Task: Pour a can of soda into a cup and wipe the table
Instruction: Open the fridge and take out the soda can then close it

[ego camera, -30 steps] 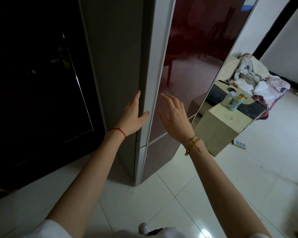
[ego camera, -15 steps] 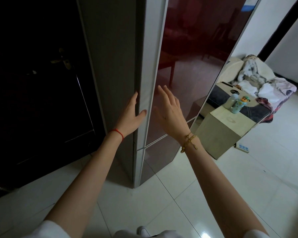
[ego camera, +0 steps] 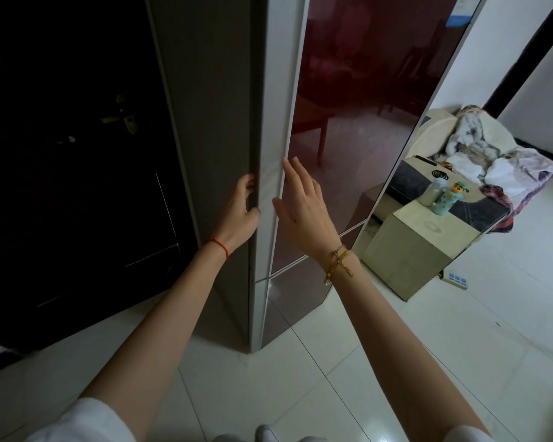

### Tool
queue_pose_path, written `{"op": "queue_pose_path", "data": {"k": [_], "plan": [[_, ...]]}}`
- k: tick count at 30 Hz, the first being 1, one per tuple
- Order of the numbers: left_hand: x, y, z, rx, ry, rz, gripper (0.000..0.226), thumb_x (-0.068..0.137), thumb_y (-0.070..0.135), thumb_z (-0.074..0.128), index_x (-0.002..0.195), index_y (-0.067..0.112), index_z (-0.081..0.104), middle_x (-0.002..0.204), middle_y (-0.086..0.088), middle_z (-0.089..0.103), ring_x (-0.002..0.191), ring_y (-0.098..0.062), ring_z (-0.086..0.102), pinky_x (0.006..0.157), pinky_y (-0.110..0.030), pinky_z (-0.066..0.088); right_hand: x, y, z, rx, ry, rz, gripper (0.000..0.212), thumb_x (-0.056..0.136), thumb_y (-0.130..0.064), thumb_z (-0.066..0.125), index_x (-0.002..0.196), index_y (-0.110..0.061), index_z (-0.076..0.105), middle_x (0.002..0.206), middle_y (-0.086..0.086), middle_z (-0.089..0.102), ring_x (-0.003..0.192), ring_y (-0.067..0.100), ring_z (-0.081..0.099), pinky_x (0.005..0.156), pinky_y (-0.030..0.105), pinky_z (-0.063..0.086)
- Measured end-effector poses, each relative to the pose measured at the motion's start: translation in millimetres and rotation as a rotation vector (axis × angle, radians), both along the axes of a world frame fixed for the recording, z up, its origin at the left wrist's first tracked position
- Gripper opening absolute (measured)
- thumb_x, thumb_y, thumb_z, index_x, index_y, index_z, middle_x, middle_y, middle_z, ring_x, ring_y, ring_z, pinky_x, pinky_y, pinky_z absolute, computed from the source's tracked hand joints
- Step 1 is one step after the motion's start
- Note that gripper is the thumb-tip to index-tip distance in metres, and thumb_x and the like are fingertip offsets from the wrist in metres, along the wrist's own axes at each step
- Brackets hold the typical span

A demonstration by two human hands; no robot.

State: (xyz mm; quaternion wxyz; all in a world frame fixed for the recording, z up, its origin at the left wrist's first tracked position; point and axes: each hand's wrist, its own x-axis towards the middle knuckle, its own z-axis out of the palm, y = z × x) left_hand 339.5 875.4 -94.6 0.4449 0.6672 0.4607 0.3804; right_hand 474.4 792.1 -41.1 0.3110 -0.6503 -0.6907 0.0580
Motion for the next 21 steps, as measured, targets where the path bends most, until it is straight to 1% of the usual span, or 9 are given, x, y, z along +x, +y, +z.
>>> {"op": "queue_pose_path", "data": {"k": [3,4,6,8,11,13,15,17,21], "plan": [[-1,-1,1,-0.007,-0.024,-0.022,0.067,0.096,0.001,0.051,0.151,0.03,0.027,0.152,0.005,0.042,0.128,0.002,0.036,0.069,0.007,0.038,-2,1,-5,0.038,0.002,-0.013,0.07,0.101,-0.028,0.049,0.159,-0.018,0.01,0.166,0.003,0.007,0.151,0.024,0.015,0.121,0.042,0.022],[-2,-1,2,-0.009,-0.024,-0.029,0.066,0.096,0.001,0.05,0.151,0.03,0.027,0.152,0.005,0.042,0.134,-0.001,0.036,0.077,0.004,0.038,-3,2,-7,0.051,0.005,-0.018,0.07,0.101,-0.028,0.049,0.159,-0.018,0.011,0.166,0.003,0.007,0.151,0.024,0.015,0.121,0.042,0.022],[-3,-1,4,-0.015,-0.024,-0.045,0.066,0.096,0.001,0.05,0.151,0.031,0.028,0.153,0.005,0.041,0.142,-0.009,0.035,0.093,-0.012,0.036,-4,2,-11,0.069,0.014,-0.026,0.071,0.101,-0.027,0.05,0.159,-0.018,0.011,0.166,0.003,0.008,0.151,0.024,0.015,0.122,0.042,0.022],[-5,-1,6,-0.022,-0.029,-0.054,0.065,0.097,0.0,0.049,0.151,0.03,0.029,0.153,0.005,0.041,0.144,-0.011,0.034,0.1,-0.022,0.034,-5,2,-16,0.074,0.021,-0.031,0.071,0.1,-0.028,0.05,0.159,-0.02,0.01,0.166,0.002,0.008,0.151,0.024,0.016,0.121,0.043,0.022],[-7,-3,10,-0.042,-0.031,-0.07,0.063,0.098,-0.001,0.047,0.151,0.028,0.029,0.153,0.006,0.041,0.144,-0.01,0.033,0.11,-0.031,0.033,-4,2,-21,0.077,0.022,-0.035,0.071,0.101,-0.028,0.049,0.159,-0.02,0.01,0.166,0.002,0.007,0.15,0.024,0.015,0.121,0.043,0.022],[-7,-11,11,-0.046,-0.026,-0.097,0.062,0.098,-0.001,0.045,0.15,0.028,0.032,0.144,0.016,0.048,0.137,0.001,0.038,0.11,-0.027,0.034,-4,1,-23,0.095,0.02,-0.041,0.07,0.101,-0.027,0.049,0.159,-0.021,0.01,0.166,0.003,0.008,0.15,0.025,0.016,0.121,0.043,0.024],[-5,-29,10,-0.016,-0.034,-0.146,0.061,0.097,-0.004,0.045,0.148,0.028,0.035,0.128,0.031,0.051,0.123,0.017,0.044,0.1,-0.01,0.039,-4,-4,-25,0.157,0.03,-0.062,0.069,0.1,-0.025,0.051,0.158,-0.019,0.015,0.164,0.007,0.012,0.149,0.026,0.021,0.12,0.044,0.031],[-1,-48,7,0.005,-0.057,-0.192,0.062,0.096,-0.007,0.044,0.146,0.029,0.037,0.127,0.033,0.05,0.126,0.016,0.044,0.098,-0.007,0.04,-3,-15,-30,0.232,0.056,-0.109,0.066,0.1,-0.027,0.051,0.157,-0.017,0.02,0.161,0.01,0.017,0.147,0.026,0.025,0.117,0.044,0.036],[9,-77,8,0.078,-0.049,-0.273,0.059,0.098,0.0,0.047,0.138,0.042,0.039,0.128,0.04,0.046,0.129,0.014,0.043,0.102,-0.01,0.041,4,-42,-40,0.324,0.108,-0.192,0.064,0.1,-0.031,0.05,0.156,-0.015,0.023,0.16,0.009,0.022,0.149,0.022,0.024,0.12,0.035,0.027]]}}
